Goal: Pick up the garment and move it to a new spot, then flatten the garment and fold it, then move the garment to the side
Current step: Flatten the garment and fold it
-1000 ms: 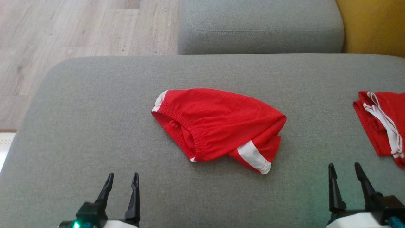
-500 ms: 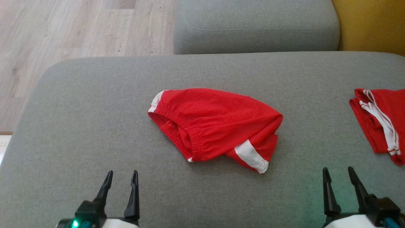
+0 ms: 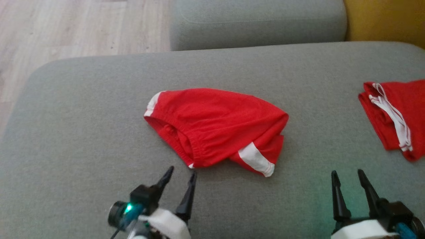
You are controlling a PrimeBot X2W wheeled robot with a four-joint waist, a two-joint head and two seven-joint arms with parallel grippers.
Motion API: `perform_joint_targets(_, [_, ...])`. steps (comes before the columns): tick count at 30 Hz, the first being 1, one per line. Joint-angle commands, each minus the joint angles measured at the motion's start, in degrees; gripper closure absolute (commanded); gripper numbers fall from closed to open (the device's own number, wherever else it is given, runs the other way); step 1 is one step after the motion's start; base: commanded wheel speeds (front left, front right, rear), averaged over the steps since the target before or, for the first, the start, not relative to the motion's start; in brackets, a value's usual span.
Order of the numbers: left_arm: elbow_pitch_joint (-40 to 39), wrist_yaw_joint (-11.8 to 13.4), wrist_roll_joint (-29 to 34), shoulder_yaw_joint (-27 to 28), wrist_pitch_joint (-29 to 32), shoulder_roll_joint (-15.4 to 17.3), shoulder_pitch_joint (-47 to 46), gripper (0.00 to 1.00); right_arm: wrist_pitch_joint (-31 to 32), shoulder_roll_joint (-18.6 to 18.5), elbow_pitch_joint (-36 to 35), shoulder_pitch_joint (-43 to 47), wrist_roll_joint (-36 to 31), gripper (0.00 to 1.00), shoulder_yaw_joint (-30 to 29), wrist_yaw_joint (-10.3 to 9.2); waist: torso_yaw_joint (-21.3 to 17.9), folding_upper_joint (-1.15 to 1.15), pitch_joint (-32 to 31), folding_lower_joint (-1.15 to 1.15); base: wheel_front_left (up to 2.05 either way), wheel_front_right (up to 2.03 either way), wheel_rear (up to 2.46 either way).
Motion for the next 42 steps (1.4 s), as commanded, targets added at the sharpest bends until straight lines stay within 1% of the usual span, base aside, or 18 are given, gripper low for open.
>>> perform_joint_targets(1, [1.3,0.6,-1.6,0.0,1.2,-0.3,-5.2,0.00,-0.4,-0.5,-2.2,-3.6,-0.3,0.00,2.0,0.39,-1.5,0.00,1.2,0.00,0.00,0.00,0.00])
perform_joint_targets(2, [1.3,0.6,-1.6,0.0,1.2,-0.3,-5.2,0.00,-0.4,-0.5,-2.2,-3.6,-0.3,0.00,2.0,0.39,-1.5,0.00,1.2,0.00,0.00,0.00,0.00])
perform_joint_targets(7, [10.6,3.6,-4.2,-3.0,3.5,-0.3,-12.0,0.00,-0.4,-0.5,-2.6,-4.6,0.0,0.00,2.9,0.39,-4.1,0.00,2.9,0.00,0.00,0.00,0.00])
perform_joint_targets(10, [15.4,4.0,-4.7,-4.2,3.5,-0.3,-14.9,0.00,-0.4,-0.5,-2.6,-4.8,0.1,0.00,2.8,0.39,-5.3,0.00,3.6,0.00,0.00,0.00,0.00])
perform_joint_targets(15, [21.1,3.6,-6.3,-5.8,2.4,-0.3,-18.0,0.00,-0.4,-0.5,-2.4,-5.0,0.1,0.00,2.7,0.39,-6.6,0.00,3.9,0.00,0.00,0.00,0.00])
perform_joint_targets(16, [21.9,3.5,-6.9,-6.0,2.2,-0.3,-18.5,0.17,-0.4,-0.5,-2.4,-5.1,0.1,0.00,2.7,0.39,-6.7,0.00,4.0,0.00,0.00,0.00,0.00])
perform_joint_targets(17, [22.6,3.4,-7.6,-6.3,2.0,-0.3,-19.0,0.60,-0.4,-0.5,-2.4,-5.2,0.1,0.00,2.6,0.39,-6.8,0.00,4.0,0.00,0.00,0.00,0.00])
perform_joint_targets(18, [23.1,2.9,-8.2,-6.7,1.8,-0.3,-19.5,1.00,-0.4,-0.5,-2.4,-5.2,0.1,0.00,2.6,0.39,-6.9,0.00,3.9,0.00,0.00,0.00,0.00])
perform_joint_targets(23, [23.4,1.1,-12.2,-7.6,2.4,-0.3,-20.9,1.00,-0.4,-0.5,-2.3,-5.1,0.0,0.00,2.3,0.39,-6.8,0.00,3.5,0.00,0.00,0.00,0.00])
perform_joint_targets(25, [21.4,0.1,-15.0,-7.1,4.6,-0.3,-20.3,1.00,-0.4,-0.5,-2.3,-4.8,0.0,0.00,1.9,0.39,-6.5,0.00,3.2,0.00,0.00,0.00,0.00])
perform_joint_targets(27, [18.2,-1.3,-17.5,-6.6,8.4,0.2,-18.9,1.00,-0.4,-0.5,-2.3,-4.3,-0.2,0.00,1.4,0.39,-6.0,0.00,2.7,0.00,0.00,0.00,0.00])
perform_joint_targets(30, [10.1,-3.1,-21.8,-5.6,16.4,3.6,-15.7,1.00,-0.4,-0.5,-2.3,-3.3,-0.4,0.00,1.1,0.39,-5.3,0.00,2.2,0.00,0.00,0.00,0.00])
perform_joint_targets(32, [3.2,-3.2,-24.0,-4.8,22.4,7.4,-13.4,1.00,-0.4,-0.5,-2.3,-2.9,-0.5,0.00,1.0,0.39,-4.9,0.00,2.2,0.00,0.00,0.00,0.00])
perform_joint_targets(35, [-7.4,-2.0,-29.2,-1.8,31.2,12.5,-10.1,1.00,-0.4,-0.5,-2.2,-2.9,-0.3,0.00,1.1,0.39,-4.4,0.00,2.3,0.00,0.00,0.00,0.00])
perform_joint_targets(37, [-12.2,0.4,-30.3,0.6,35.4,16.5,-8.9,1.00,-0.4,-0.5,-2.1,-3.0,-0.2,0.00,1.6,0.39,-4.4,0.00,2.4,0.00,0.00,0.00,0.00])
perform_joint_targets(38, [-13.7,1.8,-30.6,1.8,37.1,18.1,-8.6,1.00,-0.4,-0.5,-2.1,-3.1,-0.1,0.00,1.7,0.39,-4.3,0.00,2.5,0.00,0.00,0.00,0.00])
perform_joint_targets(39, [-14.5,3.2,-31.4,3.1,38.4,19.0,-8.4,1.00,-0.4,-0.5,-2.0,-3.3,0.0,0.00,1.8,0.39,-4.3,0.00,2.6,0.00,0.00,0.00,0.00])
perform_joint_targets(42, [-13.4,6.2,-31.5,4.9,41.3,21.0,-9.2,1.00,-0.4,-0.5,-1.8,-3.9,0.2,0.00,2.4,0.39,-4.4,0.00,3.3,0.00,0.00,0.00,0.00])
